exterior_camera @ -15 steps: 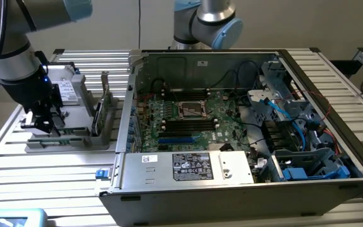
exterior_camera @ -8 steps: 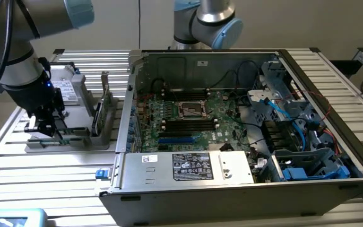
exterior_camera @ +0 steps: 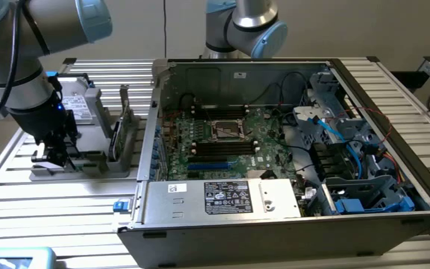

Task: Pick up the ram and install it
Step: 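Pick up the ram and move it above insertion slot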

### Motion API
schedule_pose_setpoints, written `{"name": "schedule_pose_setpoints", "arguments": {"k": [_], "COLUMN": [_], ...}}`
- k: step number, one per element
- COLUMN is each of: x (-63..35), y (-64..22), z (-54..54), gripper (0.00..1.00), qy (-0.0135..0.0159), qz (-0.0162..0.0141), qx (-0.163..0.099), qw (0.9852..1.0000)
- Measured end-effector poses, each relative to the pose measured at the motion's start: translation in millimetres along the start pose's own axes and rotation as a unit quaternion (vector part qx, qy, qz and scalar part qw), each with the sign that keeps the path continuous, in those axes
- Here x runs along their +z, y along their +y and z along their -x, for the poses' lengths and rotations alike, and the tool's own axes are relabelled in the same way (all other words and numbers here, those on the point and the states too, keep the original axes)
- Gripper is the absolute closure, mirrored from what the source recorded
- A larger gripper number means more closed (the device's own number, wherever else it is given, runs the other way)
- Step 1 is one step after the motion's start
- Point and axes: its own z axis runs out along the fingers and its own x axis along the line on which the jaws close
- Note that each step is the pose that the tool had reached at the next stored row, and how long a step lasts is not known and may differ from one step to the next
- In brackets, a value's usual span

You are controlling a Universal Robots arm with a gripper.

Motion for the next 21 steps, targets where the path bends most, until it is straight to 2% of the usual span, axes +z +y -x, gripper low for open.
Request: {"name": "schedule_pose_setpoints", "arguments": {"k": [6,15,17,18,19,20,21], "x": [9.9,13.2,13.3,13.2,13.2,13.2,12.9], "y": [0.1,3.2,3.2,3.3,3.3,3.3,3.4], "z": [0.2,0.2,0.2,0.2,0.2,0.2,0.1], "gripper": [0.58,0.58,0.60,0.66,0.66,0.78,0.78], "qy": [0.0000,0.0001,0.0000,0.0001,0.0001,0.0000,0.0002], "qz": [0.0000,-0.0001,-0.0005,-0.0010,-0.0017,-0.0023,-0.0033], "qx": [0.000,0.000,0.000,0.000,0.000,0.000,0.000], "qw": [1.0000,1.0000,1.0000,1.0000,1.0000,1.0000,1.0000]}}
